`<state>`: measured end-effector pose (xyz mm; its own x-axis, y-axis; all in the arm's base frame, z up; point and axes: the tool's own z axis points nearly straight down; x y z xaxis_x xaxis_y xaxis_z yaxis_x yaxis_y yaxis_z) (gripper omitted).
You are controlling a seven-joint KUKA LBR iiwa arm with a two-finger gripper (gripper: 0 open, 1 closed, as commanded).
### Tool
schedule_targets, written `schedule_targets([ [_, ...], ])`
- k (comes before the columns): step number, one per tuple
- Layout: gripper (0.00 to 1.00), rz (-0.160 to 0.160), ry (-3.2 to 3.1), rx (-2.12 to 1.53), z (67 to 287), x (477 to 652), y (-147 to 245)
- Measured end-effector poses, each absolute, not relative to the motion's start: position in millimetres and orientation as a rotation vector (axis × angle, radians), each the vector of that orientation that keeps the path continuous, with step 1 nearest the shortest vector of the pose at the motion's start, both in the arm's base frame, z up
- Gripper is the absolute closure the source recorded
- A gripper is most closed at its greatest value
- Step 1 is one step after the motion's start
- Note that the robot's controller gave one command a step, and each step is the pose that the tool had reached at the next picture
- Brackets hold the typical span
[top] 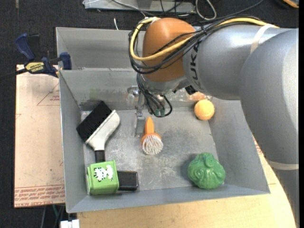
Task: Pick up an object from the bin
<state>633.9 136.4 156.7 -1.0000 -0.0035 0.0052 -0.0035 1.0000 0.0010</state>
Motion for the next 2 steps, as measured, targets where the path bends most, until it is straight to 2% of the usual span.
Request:
schedule_targets([
  [1,0.00,-0.003,-3.143,0.001,162,635.3,136],
  [2,0.00,-0.004,-3.132,0.338,112,638.9,168],
])
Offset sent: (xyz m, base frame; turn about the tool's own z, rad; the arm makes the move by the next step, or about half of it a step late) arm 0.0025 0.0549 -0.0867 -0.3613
